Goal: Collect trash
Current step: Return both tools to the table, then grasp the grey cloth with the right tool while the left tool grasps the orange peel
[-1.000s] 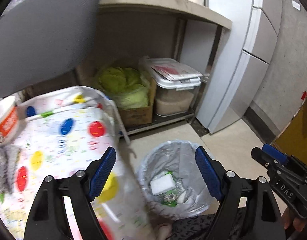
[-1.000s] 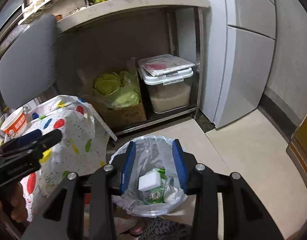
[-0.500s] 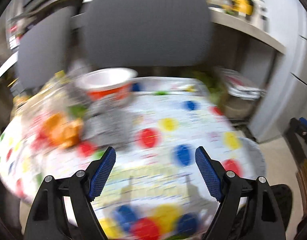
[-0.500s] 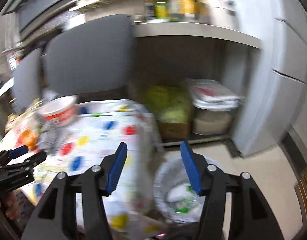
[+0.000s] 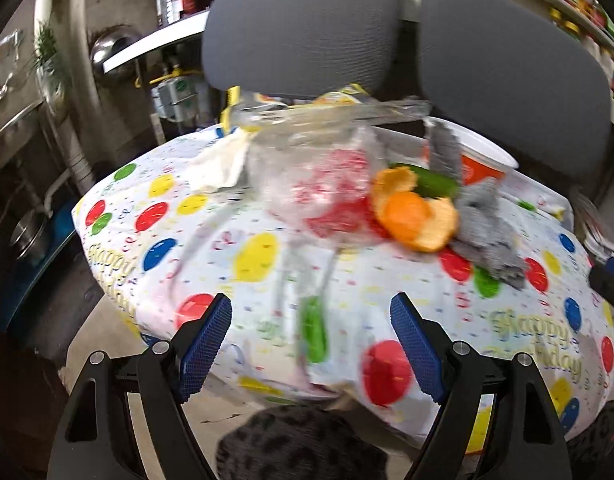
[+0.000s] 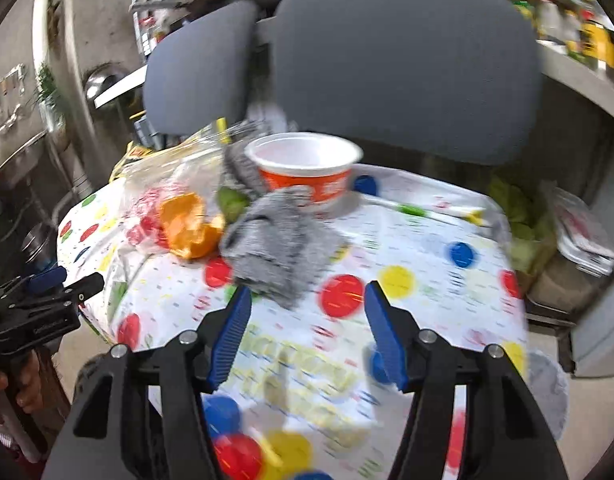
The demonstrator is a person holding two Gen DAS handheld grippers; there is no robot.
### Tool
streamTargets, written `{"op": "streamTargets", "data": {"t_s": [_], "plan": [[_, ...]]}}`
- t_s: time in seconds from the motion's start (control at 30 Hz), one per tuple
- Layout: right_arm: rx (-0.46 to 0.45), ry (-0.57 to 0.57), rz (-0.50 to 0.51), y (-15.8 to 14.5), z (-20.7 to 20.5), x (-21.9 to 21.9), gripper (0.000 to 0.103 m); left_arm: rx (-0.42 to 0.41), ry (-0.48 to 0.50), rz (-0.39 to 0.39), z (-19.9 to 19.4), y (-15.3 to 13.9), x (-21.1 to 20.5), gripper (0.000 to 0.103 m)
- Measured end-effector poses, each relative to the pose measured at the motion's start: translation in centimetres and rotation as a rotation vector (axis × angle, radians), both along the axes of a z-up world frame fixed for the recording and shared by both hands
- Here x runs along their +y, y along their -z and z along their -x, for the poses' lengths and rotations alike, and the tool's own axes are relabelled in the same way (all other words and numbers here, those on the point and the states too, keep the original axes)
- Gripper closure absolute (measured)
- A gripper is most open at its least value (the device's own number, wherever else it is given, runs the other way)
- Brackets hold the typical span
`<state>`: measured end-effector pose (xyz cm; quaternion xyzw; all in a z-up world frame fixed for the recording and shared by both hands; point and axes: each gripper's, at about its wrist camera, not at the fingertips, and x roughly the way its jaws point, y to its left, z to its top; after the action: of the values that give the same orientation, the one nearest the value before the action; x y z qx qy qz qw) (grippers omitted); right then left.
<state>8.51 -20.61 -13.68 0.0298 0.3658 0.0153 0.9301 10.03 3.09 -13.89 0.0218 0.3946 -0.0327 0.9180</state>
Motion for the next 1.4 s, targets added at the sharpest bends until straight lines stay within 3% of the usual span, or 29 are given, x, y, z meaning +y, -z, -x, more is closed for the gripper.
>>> {"op": "streamTargets", "data": {"t_s": [0.17,0.27,0.5,0.63,0.67,0.7,0.73,0.8,0.97,1.2,1.4], "plan": [[0.033,-0.048,0.016,1.5,-2.9,2.8,0.043,-0.008,0.014,0.002,-0.8,0.2,0.8,0.021],[0.042,-0.044,0.029,2.6,-4.8,3.2,0.029,-0.005,0.009,0.011,-0.9,0.5,1.2,0.021],[0.105,-0.004,0.013,4.9,-9.7,3.3,0.028,-0.011,0.004,0.023,-1.9,0.8,1.2,0.021],[0.201,0.005,-0.017,7.0,-11.6,3.2,0.027,-0.013,0.012,0.028,-2.3,0.8,0.7,0.021],[0.203,0.007,-0.038,7.0,-11.6,3.1,0.032,-0.012,0.017,0.030,-2.3,0.8,0.5,0.021],[0.193,-0.005,-0.063,6.7,-11.4,3.0,0.054,-0.012,0.021,0.030,-2.2,0.8,0.4,0.021],[0.193,-0.032,-0.070,6.4,-11.1,3.2,0.082,-0.012,0.024,0.029,-2.2,0.8,0.3,0.021],[0.164,-0.057,-0.042,5.3,-10.1,3.7,0.089,-0.010,0.032,0.027,-2.0,0.7,-0.1,0.021],[0.100,-0.066,-0.051,2.0,-5.7,2.9,0.090,-0.019,0.059,0.021,-1.0,0.3,-1.0,0.021],[0.062,0.025,-0.061,-1.3,1.1,-1.5,0.090,-0.009,0.141,0.032,0.2,0.2,-3.6,0.021],[0.078,0.093,0.000,-0.3,3.9,-4.1,0.090,-0.018,0.170,0.080,-0.9,0.1,-5.8,0.021]]}}
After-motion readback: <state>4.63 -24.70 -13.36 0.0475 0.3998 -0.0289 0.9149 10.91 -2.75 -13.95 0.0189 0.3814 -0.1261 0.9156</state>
